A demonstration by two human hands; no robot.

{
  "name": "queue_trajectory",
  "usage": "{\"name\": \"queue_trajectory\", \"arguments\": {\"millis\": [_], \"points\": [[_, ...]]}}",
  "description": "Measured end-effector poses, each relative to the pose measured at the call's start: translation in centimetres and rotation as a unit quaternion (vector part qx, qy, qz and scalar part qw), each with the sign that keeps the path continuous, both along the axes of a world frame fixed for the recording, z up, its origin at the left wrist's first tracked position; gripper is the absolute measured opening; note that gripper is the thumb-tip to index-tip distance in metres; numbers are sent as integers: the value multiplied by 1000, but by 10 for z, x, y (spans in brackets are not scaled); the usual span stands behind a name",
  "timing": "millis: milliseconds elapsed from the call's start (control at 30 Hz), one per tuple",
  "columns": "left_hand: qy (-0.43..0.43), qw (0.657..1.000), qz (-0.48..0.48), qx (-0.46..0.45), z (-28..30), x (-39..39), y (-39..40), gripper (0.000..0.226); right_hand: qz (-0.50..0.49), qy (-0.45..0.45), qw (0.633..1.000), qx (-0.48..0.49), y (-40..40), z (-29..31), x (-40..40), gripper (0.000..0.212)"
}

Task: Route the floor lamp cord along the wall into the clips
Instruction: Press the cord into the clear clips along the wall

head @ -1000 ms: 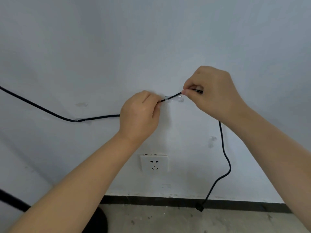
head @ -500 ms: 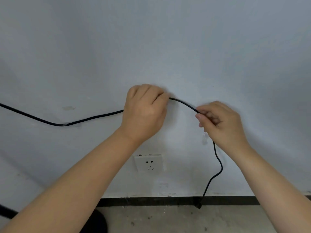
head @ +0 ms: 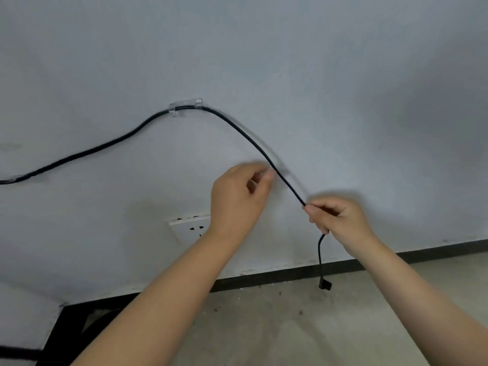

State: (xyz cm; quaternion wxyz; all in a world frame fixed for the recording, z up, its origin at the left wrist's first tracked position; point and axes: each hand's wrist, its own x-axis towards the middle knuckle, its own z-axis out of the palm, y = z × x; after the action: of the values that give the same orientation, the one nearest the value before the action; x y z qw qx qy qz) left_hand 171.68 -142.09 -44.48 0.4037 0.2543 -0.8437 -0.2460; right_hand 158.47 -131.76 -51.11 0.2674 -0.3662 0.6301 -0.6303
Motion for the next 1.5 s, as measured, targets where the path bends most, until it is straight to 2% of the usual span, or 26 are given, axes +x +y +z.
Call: {"name": "queue_trajectory", "arguments": {"millis": [67, 167, 367, 467, 667, 800, 933, 1000, 1067, 1200, 1300, 1333, 1433, 1500], "points": [[36, 998, 1, 59, -10, -7, 3, 10, -13, -9, 999, 30, -4, -8, 2, 37], [65, 991, 1, 119, -24, -13, 8, 22, -20, 15, 998, 61, -13, -10, 6, 35], [113, 983, 39, 137, -31, -26, 11, 29, -75, 80, 993, 52, -10, 4, 0, 29], [156, 971, 39, 179, -32, -29, 10, 37, -94, 101, 990, 40, -3, 10, -4, 31], [137, 980, 46, 134, -33, -31, 13, 29, -117, 112, 986, 30, -6, 5, -8, 40], [124, 986, 30, 107, -32, -30, 14, 15, -136, 157, 978, 7, -2, 1, -13, 27], [53, 998, 20, 6, -30, -22, 3, 14, -144, 213, 966, -20, -4, -21, -5, 12], [35, 998, 29, -53, -31, -14, -1, 15, -121, 217, 969, -13, -8, -39, 7, 18], [26, 997, 44, -64, -31, -6, -3, 18, -98, 216, 971, 0, -17, -50, 19, 28], [11, 999, 20, -44, -28, 1, 0, 15, -157, 192, 968, -38, -26, -51, 19, 29], [50, 998, 36, 20, -22, -2, -1, 8, -161, 215, 962, -49, -18, -51, 17, 38], [63, 996, 50, 48, -21, -5, -2, 10, -152, 221, 962, -45, -15, -50, 18, 37], [98, 986, 61, 120, -18, -9, 1, 35, -144, 223, 963, -52, -8, -48, 18, 30], [102, 985, 43, 131, -17, -9, 7, 40, -136, 203, 968, -55, -2, -49, 17, 30]]}}
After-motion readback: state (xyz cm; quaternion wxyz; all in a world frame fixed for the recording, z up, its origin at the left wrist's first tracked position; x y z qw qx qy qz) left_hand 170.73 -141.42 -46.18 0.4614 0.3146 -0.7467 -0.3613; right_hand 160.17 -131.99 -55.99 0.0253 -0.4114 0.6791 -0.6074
